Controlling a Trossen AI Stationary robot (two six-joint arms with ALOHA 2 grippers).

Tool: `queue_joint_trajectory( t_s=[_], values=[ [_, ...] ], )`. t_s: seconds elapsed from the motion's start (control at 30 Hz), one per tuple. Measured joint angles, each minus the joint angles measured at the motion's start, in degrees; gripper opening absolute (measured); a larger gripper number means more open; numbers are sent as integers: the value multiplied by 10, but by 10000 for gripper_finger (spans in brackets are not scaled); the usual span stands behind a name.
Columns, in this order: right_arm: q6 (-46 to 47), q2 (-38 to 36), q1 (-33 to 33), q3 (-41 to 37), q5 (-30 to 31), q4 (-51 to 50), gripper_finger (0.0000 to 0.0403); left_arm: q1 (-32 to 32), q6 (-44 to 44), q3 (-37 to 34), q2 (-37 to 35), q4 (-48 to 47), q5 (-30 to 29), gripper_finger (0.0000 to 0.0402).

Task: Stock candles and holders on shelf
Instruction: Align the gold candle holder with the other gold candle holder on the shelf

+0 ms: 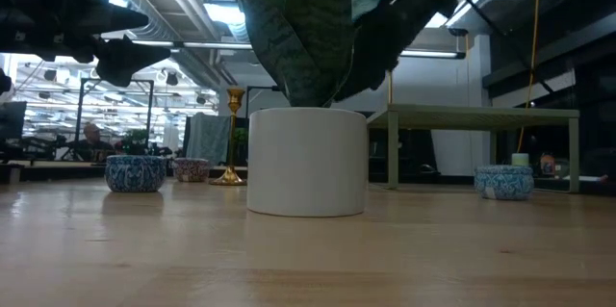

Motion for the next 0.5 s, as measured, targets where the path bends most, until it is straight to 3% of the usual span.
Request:
queue_joint_trajectory(
  t_s=[0.5],
  values=[
    [17, 24, 0, 0, -41, 60, 150, 0, 0, 0, 0, 0, 0, 345]
  ],
)
